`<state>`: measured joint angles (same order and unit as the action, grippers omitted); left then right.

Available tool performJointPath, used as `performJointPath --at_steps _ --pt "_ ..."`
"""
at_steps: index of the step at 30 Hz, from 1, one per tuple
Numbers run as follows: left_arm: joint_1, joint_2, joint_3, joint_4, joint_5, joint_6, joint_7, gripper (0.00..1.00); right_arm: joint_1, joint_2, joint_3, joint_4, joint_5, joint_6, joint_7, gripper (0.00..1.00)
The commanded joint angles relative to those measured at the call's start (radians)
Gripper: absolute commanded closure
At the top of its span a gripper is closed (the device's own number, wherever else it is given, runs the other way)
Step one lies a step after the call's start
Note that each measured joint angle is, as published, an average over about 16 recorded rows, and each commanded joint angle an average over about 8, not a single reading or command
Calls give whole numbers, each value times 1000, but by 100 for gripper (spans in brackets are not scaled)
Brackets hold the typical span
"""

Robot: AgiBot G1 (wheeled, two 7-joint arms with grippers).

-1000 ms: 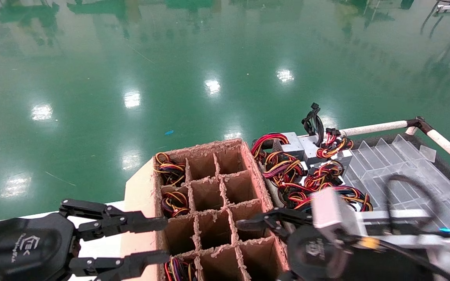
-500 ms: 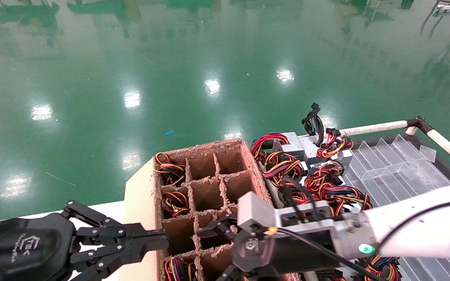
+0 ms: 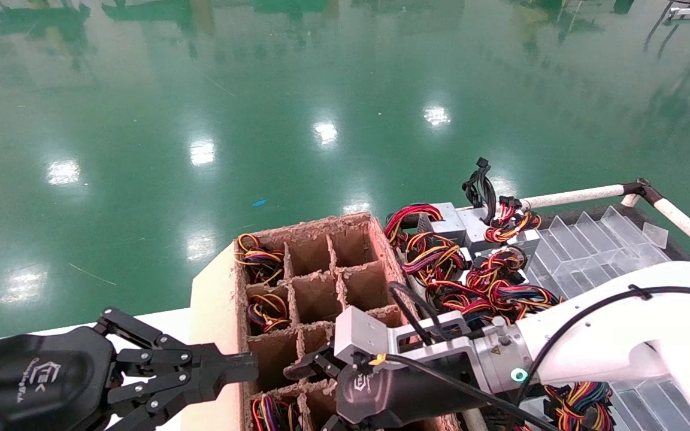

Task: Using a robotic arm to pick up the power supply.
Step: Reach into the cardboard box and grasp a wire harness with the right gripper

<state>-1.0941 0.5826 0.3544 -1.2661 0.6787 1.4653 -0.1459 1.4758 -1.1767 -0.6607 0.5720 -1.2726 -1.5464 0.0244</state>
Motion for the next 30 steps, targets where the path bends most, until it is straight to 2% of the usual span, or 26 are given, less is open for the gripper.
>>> performJointPath --at_steps 1,2,15,30 --pt "0 0 0 0 0 0 0 2 9 -12 -7 -25 -8 -1 -11 90" --pt "0 0 0 0 0 0 0 0 13 -19 -11 -37 -12 -1 -16 91" --pt "0 0 0 0 0 0 0 0 52 -92 -43 -191 -36 -7 -98 94" --pt "0 0 0 0 0 0 0 0 70 -113 -60 -305 -28 -15 -163 100"
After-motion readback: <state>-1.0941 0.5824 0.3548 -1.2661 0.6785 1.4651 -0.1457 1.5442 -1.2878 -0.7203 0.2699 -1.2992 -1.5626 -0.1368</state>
